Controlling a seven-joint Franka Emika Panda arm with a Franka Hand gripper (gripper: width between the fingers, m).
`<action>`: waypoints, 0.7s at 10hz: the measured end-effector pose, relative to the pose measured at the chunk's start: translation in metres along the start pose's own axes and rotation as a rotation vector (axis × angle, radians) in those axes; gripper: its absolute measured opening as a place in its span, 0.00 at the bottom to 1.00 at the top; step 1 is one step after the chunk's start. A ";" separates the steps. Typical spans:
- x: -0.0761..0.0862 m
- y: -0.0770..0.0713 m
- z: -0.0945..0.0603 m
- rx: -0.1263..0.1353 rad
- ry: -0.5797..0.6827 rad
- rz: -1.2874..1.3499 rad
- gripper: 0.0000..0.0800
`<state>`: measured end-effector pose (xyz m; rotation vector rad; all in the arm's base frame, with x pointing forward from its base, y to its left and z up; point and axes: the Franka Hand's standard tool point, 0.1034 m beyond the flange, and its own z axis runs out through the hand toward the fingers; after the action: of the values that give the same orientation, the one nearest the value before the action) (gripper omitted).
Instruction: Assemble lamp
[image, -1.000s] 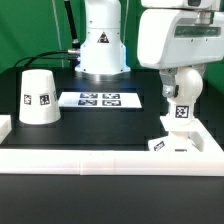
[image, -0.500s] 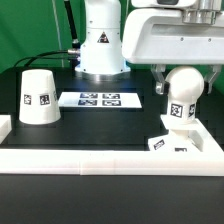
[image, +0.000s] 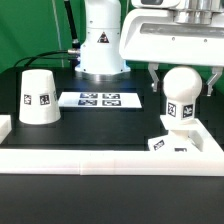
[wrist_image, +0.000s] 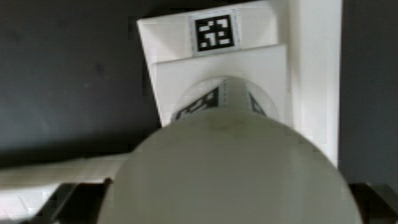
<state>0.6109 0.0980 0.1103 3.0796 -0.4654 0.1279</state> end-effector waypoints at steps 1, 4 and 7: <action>0.000 0.001 0.000 0.001 -0.001 0.072 0.72; -0.003 -0.001 0.000 -0.009 -0.010 0.348 0.72; -0.003 0.000 0.000 -0.001 -0.015 0.491 0.72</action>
Offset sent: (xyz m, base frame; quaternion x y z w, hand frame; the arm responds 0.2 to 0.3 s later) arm -0.0025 0.0036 -0.0057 -0.0407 -0.0066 0.2621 0.9642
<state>0.6085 0.0987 0.1096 2.8951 -1.2085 0.1110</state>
